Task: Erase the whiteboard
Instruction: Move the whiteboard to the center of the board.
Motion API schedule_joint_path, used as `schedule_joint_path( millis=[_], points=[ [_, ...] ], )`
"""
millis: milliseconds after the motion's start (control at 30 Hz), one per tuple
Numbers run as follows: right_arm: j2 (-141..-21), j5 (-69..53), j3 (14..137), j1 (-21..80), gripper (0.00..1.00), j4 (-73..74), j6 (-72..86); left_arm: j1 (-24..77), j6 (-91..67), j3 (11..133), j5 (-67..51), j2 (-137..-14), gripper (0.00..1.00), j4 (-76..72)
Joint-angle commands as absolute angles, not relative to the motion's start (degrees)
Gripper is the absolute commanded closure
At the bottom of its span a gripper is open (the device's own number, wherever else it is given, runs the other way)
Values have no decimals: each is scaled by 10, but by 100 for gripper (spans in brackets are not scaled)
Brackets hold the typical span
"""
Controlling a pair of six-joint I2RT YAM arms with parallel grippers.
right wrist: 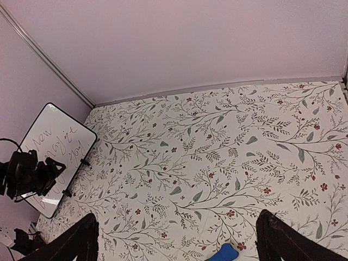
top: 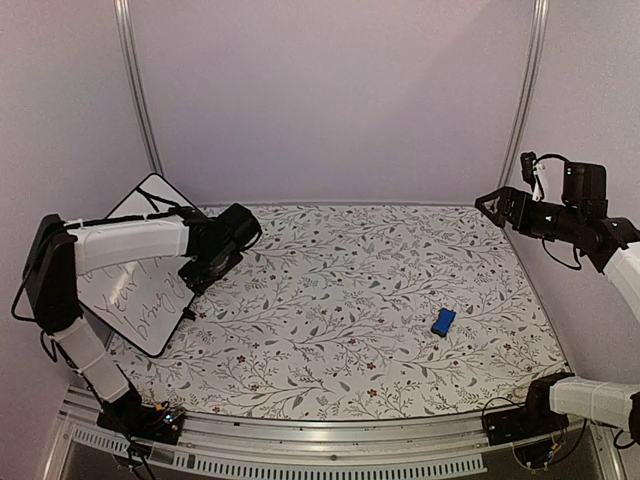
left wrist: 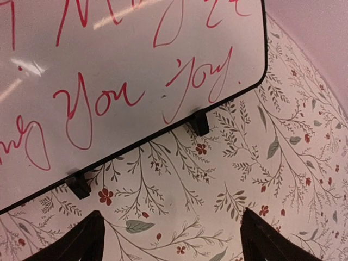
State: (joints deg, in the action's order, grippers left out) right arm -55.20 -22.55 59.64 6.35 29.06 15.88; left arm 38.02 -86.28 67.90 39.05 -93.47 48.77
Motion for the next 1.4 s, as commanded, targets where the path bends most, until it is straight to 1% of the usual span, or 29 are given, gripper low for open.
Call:
schedule_joint_path(
  millis=[0,200,333,533,667,833,1100,1200,1367],
  points=[
    [-552,-259,593,64,1,269,175,377,-930,728,439,-1009,17,517],
    [-549,-251,592,69,1,270,178,353,-923,808,443,-1134,24,531],
    [-545,-252,589,70,1,272,178,332,-908,833,437,-1174,26,513],
    [-541,-256,576,73,1,269,180,291,-848,835,387,-1207,27,435],
    [-544,-259,574,75,1,266,182,289,-834,862,403,-1236,28,432],
    [-546,-260,575,79,1,265,185,284,-842,875,406,-1259,38,430],
    [-552,-263,568,85,1,259,186,281,-844,891,419,-1277,45,424],
    [-555,-265,568,88,1,257,187,280,-844,901,423,-1286,50,430],
    [-558,-263,570,90,1,256,185,281,-851,900,429,-1288,54,431]
  ],
)
